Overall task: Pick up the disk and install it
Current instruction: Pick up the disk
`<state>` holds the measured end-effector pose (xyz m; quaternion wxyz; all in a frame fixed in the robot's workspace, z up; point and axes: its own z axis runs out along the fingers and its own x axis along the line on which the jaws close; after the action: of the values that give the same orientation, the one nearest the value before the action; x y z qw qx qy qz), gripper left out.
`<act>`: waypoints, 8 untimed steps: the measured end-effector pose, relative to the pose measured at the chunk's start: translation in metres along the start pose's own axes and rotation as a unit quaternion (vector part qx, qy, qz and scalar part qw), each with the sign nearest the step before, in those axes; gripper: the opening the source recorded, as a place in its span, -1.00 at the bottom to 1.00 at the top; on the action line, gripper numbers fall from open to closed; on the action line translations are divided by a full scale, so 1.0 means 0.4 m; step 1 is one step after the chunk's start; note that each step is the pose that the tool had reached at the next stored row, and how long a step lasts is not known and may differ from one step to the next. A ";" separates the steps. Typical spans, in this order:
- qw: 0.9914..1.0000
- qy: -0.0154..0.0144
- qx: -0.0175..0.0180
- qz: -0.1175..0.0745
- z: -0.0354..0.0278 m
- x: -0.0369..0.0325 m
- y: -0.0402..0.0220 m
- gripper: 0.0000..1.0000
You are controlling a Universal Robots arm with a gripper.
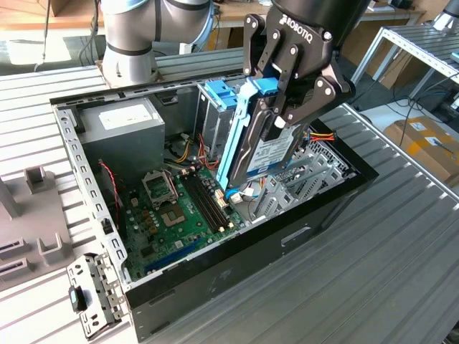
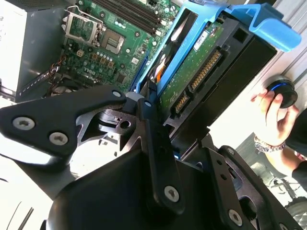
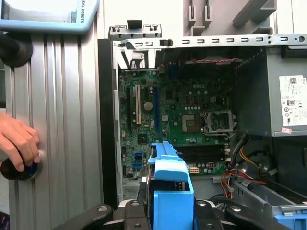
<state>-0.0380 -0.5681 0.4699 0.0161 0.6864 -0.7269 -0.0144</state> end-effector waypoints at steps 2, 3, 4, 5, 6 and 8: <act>1.000 0.000 0.000 0.000 0.000 0.000 -0.008 -0.28; 1.000 0.000 0.000 0.000 -0.001 -0.001 -0.011 -0.28; 1.000 0.000 0.000 0.000 -0.001 -0.001 -0.014 -0.28; 1.000 0.000 0.000 0.000 -0.001 -0.001 -0.017 -0.28; 1.000 0.000 0.000 0.000 -0.001 -0.001 -0.020 -0.28; 1.000 0.000 0.000 0.000 -0.001 -0.002 -0.031 -0.28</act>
<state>-0.0256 -0.5681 0.4698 0.0161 0.6864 -0.7269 -0.0145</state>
